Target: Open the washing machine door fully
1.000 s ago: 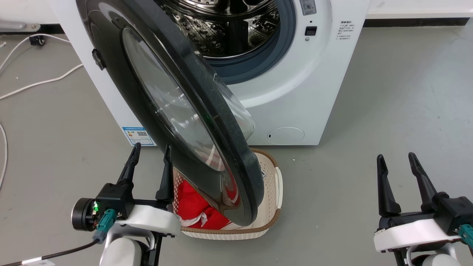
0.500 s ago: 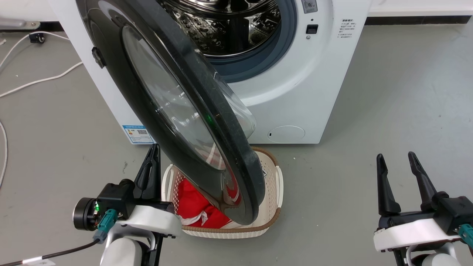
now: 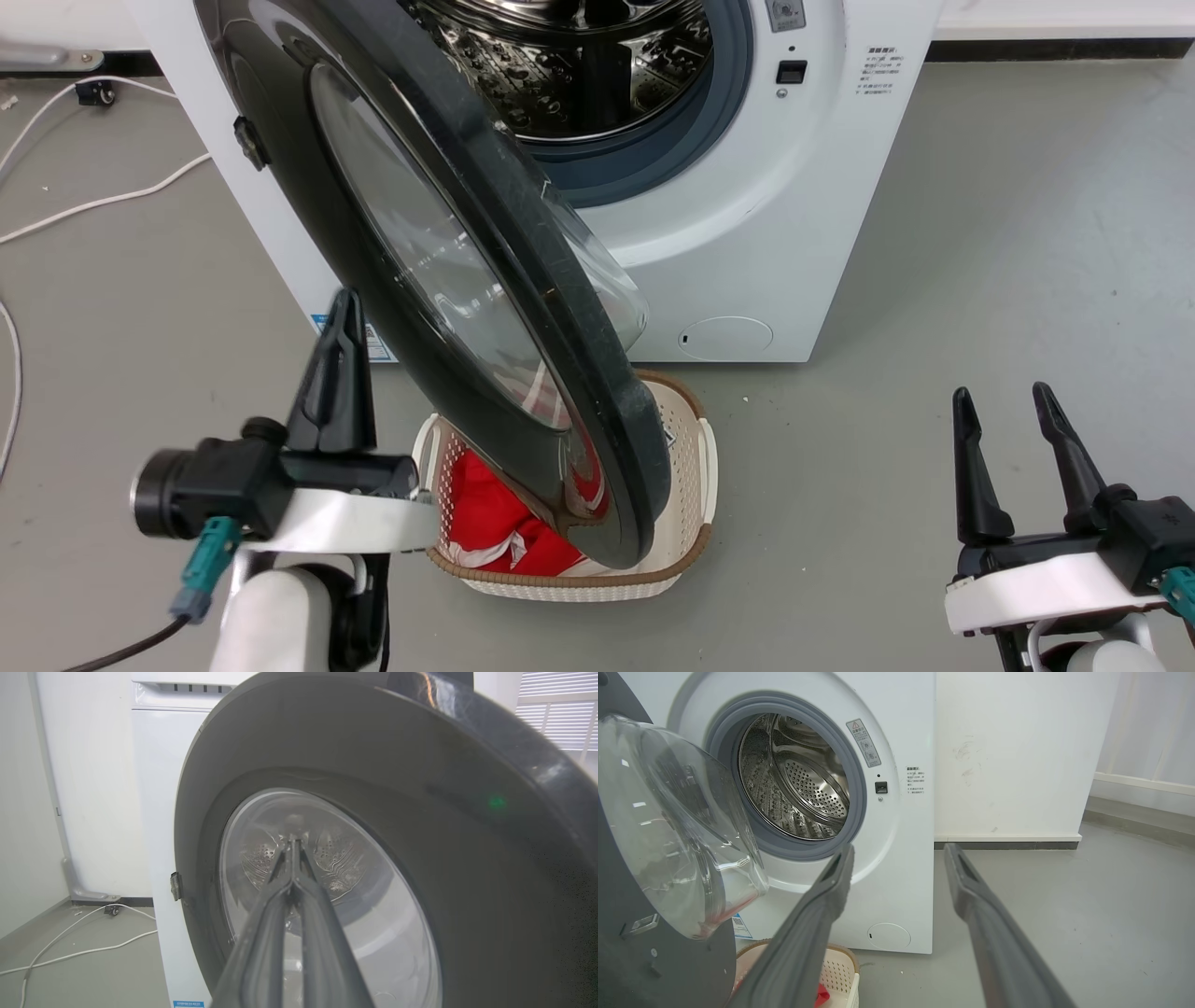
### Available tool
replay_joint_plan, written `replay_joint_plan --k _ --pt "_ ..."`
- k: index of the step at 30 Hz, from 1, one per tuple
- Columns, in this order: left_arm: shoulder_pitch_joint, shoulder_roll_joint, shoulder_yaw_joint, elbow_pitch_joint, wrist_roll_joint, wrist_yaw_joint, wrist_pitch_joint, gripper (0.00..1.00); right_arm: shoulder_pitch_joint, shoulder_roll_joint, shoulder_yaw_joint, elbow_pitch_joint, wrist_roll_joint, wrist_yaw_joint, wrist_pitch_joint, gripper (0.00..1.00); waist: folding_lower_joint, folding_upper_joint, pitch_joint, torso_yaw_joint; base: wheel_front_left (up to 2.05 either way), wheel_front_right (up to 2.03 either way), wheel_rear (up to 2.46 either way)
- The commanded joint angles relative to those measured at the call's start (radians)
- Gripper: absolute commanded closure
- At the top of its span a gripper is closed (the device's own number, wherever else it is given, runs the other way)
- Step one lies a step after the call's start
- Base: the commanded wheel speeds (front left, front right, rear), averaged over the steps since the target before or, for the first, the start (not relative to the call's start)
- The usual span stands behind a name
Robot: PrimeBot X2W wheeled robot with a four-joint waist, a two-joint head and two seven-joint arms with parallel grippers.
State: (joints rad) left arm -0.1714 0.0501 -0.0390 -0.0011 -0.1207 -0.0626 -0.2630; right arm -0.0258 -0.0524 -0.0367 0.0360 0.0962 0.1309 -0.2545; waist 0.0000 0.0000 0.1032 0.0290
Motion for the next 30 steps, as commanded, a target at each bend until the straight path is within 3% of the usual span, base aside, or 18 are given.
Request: replay_joint_plan --k 1,10,18,22,30 --pt "-0.015 0.000 0.001 -0.046 -0.005 0.000 -0.003 1.00 -0.008 0.004 -0.001 -0.002 0.007 0.000 -0.003 0.00 0.0000 0.0000 -0.001 0.001 0.00 0.00 0.00" --pt "-0.056 0.000 -0.020 -0.331 0.013 0.008 -0.002 1.00 -0.008 0.004 -0.001 0.000 0.009 0.000 -0.003 0.00 0.0000 0.0000 -0.007 -0.003 0.00 0.00 0.00" --pt "-0.100 0.000 -0.117 -0.565 0.035 -0.001 -0.002 1.00 -0.011 0.004 -0.002 0.006 0.017 0.000 -0.003 0.00 0.0000 0.0000 -0.008 -0.008 0.00 0.00 0.00" --pt "-0.070 0.001 -0.200 -0.593 0.043 -0.022 -0.002 1.00 -0.009 0.004 -0.004 0.009 0.022 0.000 -0.003 0.00 0.0000 0.0000 -0.011 -0.009 0.00 0.00 0.00" --pt "0.017 0.034 -0.419 -0.508 0.015 -0.056 0.034 1.00 -0.004 0.004 -0.007 0.013 0.026 0.000 -0.002 0.00 0.0000 0.0000 -0.012 -0.002 0.00 0.00 0.00"
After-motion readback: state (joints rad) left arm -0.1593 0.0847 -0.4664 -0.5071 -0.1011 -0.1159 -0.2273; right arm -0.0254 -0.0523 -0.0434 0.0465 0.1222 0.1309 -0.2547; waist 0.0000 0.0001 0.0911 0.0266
